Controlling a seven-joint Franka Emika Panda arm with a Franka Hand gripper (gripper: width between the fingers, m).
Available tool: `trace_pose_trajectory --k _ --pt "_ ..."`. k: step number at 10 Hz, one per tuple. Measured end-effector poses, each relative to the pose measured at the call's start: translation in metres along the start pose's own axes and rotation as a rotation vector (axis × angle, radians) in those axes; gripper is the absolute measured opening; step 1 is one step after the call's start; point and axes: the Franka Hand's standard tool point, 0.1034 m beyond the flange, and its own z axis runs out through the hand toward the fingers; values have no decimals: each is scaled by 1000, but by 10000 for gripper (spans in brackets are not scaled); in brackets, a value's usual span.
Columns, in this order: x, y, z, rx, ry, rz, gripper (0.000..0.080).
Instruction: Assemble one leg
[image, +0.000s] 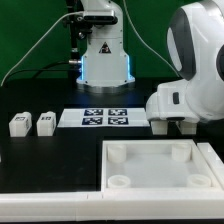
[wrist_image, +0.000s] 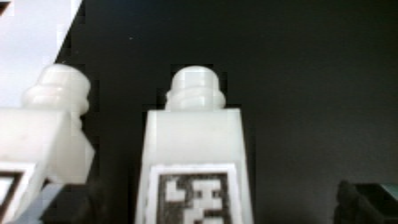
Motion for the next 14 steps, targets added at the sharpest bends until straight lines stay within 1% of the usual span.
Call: trace_pose_trajectory --k 1,2,3,4,5,11,12,13,14 --pt "0 0 0 0 0 -1 649" --pt "0 0 0 0 0 -1 520" --pt "0 0 0 0 0 -1 520" --pt "0 0 0 0 0 -1 363" --pt "0 0 0 0 0 -1 288" --pt "0 0 0 0 0 -1 288" --pt "0 2 -2 -1 -1 -10 288" --pt "-3 9 -13 1 -2 -31 288" --pt "-9 15 -33 5 2 -43 288"
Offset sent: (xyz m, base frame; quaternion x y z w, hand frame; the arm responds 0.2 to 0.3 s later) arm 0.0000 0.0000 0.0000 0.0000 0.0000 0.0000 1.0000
